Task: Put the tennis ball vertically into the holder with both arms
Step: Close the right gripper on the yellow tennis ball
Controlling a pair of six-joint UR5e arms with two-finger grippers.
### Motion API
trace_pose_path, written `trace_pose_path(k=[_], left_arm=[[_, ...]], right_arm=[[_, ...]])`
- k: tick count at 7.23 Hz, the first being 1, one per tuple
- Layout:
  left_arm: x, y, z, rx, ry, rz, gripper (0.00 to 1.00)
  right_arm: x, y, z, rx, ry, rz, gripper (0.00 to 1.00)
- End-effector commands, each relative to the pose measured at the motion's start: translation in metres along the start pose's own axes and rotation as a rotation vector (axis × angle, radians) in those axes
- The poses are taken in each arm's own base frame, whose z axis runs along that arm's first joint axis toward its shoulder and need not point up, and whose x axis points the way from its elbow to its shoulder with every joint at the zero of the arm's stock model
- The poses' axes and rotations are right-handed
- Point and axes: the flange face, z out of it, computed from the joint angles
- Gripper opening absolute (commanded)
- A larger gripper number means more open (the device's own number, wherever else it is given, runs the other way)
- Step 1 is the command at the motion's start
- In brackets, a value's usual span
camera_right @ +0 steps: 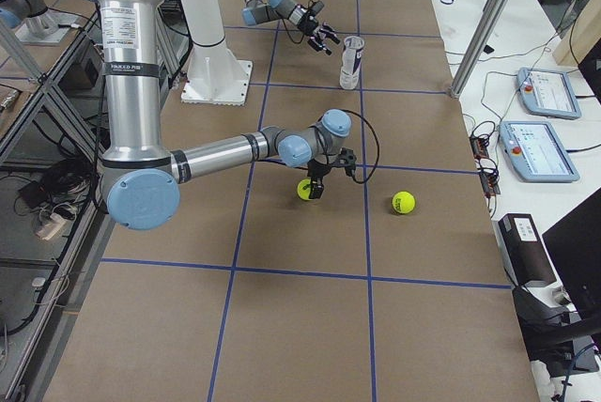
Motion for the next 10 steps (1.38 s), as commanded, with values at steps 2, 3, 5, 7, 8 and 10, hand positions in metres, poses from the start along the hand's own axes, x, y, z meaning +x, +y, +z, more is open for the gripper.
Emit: trace_pose_path(k=[2, 3, 5, 7, 8, 10], left_arm=[[0.000, 0.002, 0.001, -0.002, -0.001, 0.001, 0.91], [0.001, 0.002, 0.001, -0.001, 0.000, 0.000, 0.91], [0.002, 0.001, 0.001, -0.001, 0.001, -0.001, 0.91], [0.002, -0.001, 0.001, 0.003, 0.002, -0.004, 0.91], [0.001, 0.000, 0.001, 0.001, 0.001, -0.002, 0.91], [-0.001, 0.002, 0.001, -0.001, -0.002, 0.000, 0.91]], right_arm=[[0.001, 0.001, 0.001, -0.001, 0.002, 0.000, 0.83], [0.001, 0.000, 0.001, -0.003, 0.000, 0.001, 0.83], [0.002, 0.000, 0.002, -0.006, 0.001, 0.005, 0.64], [-0.003, 0.001, -0.005, 0.004, -0.009, -0.004, 0.10], [-0.012, 0.003, -0.018, 0.023, -0.025, -0.022, 0.00], [-0.021, -0.001, -0.076, 0.105, -0.103, -0.027, 0.00]])
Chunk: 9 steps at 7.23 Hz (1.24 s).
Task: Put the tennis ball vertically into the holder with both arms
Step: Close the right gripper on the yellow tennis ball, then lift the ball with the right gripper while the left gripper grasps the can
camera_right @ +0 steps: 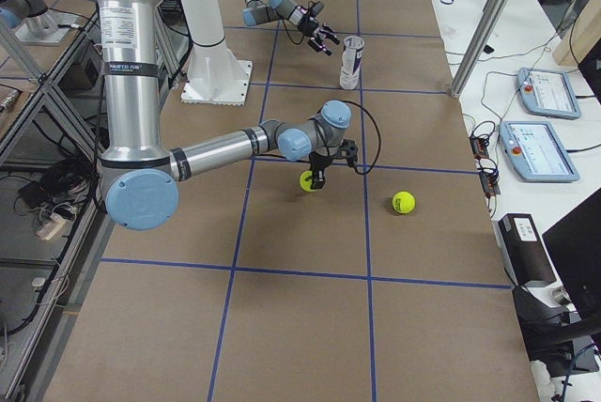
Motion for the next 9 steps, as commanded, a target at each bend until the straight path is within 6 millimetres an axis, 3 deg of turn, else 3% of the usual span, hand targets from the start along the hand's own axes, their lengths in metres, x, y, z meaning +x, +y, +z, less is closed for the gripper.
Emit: trace_pose_path(k=[1, 3, 5, 7, 9], left_arm=[[-0.002, 0.005, 0.002, -0.006, -0.004, 0.006, 0.91], [0.007, 0.018, 0.013, -0.022, -0.011, 0.023, 0.93], [0.016, 0.018, 0.020, -0.023, -0.010, 0.029, 0.99], [0.019, 0.017, 0.020, -0.025, -0.006, 0.027, 0.99], [0.051, 0.009, 0.040, -0.019, 0.001, 0.019, 0.99]], right_arm=[[-0.017, -0.024, -0.071, 0.093, -0.114, -0.007, 0.00], [-0.068, -0.055, -0.119, 0.145, -0.199, 0.057, 0.00], [-0.120, -0.087, -0.150, 0.177, -0.248, 0.138, 0.00], [-0.151, -0.100, -0.163, 0.185, -0.274, 0.153, 0.00], [-0.185, -0.117, -0.179, 0.191, -0.303, 0.194, 0.00]])
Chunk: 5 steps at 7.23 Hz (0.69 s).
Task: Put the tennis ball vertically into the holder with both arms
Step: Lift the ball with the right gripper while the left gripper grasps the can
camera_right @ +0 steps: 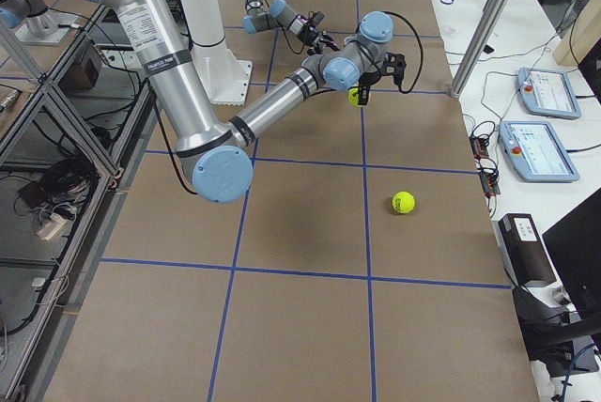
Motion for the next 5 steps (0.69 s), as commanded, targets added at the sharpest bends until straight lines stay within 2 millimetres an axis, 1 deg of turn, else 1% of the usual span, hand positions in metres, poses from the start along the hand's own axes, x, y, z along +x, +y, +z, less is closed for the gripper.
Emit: trace_pose_path(k=[1, 2, 3, 4, 5], left_arm=[[0.028, -0.007, 0.020, 0.004, 0.001, -0.003, 0.99], [0.022, -0.011, 0.023, 0.011, -0.008, -0.003, 0.99], [0.013, -0.017, 0.030, 0.019, -0.025, -0.001, 0.99], [0.006, -0.021, 0.034, 0.024, -0.038, 0.002, 0.99], [0.007, -0.027, 0.041, 0.030, -0.044, 0.002, 0.99]], right_arm=[[-0.042, -0.010, -0.002, 0.006, -0.027, 0.051, 0.00], [-0.057, -0.015, -0.005, 0.012, -0.037, 0.053, 0.00], [-0.067, -0.015, -0.009, 0.017, -0.048, 0.064, 0.00], [-0.073, -0.014, -0.011, 0.021, -0.054, 0.077, 0.00], [-0.085, -0.014, -0.015, 0.023, -0.064, 0.071, 0.00]])
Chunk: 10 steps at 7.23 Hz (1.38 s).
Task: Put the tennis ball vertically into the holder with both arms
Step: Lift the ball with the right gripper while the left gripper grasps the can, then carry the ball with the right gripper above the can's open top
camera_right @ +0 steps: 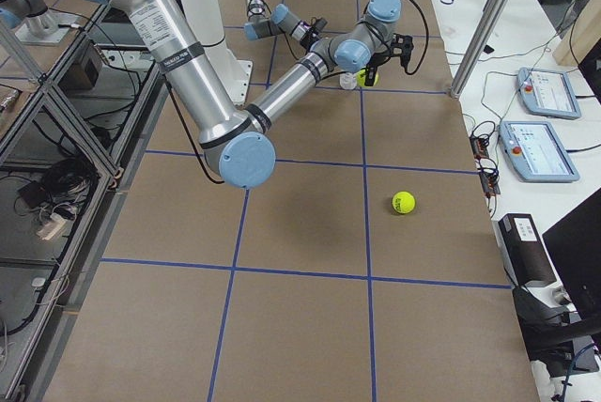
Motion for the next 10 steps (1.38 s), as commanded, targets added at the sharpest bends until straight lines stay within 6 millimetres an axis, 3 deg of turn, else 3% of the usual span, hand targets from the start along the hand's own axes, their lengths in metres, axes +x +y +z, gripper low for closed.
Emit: trace_pose_path(k=[1, 5, 10], left_arm=[[0.001, -0.005, 0.016, 0.005, -0.018, 0.005, 0.99], [-0.001, 0.005, 0.025, -0.009, -0.034, 0.019, 0.99], [0.018, -0.005, 0.026, -0.001, -0.014, 0.005, 0.99]], right_arm=[[-0.021, 0.002, -0.006, 0.005, -0.020, 0.015, 0.00], [-0.041, 0.005, -0.003, 0.001, -0.031, 0.016, 0.00], [-0.061, 0.010, -0.005, -0.001, -0.046, 0.025, 0.00]])
